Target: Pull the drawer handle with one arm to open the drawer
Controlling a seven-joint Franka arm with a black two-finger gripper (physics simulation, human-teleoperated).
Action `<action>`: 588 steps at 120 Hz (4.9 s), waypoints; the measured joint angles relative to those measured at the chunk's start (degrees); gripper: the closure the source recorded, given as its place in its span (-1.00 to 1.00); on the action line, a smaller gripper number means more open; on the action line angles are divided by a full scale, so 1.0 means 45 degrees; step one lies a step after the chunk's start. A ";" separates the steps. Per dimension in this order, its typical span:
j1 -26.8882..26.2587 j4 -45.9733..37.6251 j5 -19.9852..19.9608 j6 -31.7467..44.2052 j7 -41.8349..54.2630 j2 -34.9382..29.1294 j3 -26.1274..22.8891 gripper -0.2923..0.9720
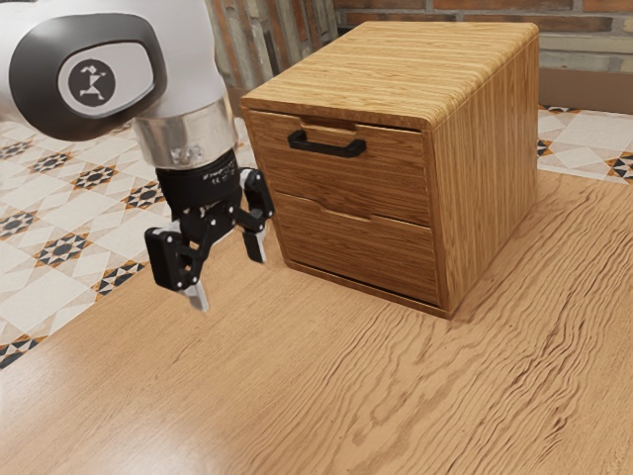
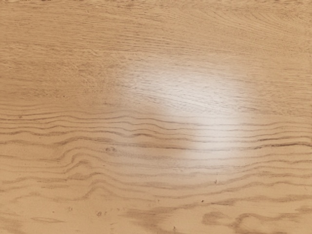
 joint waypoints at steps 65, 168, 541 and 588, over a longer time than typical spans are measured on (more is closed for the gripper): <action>0.0939 -0.0831 0.0536 0.5177 0.0864 0.0259 -0.0009 -0.54; 0.1362 0.1608 0.1017 0.6428 0.1468 0.2451 -0.0012 -0.54; 0.1617 0.3639 0.1449 0.8290 0.1582 0.5202 0.0069 0.30; 0.1644 0.3231 0.1368 0.8379 0.1666 0.4884 0.0132 0.65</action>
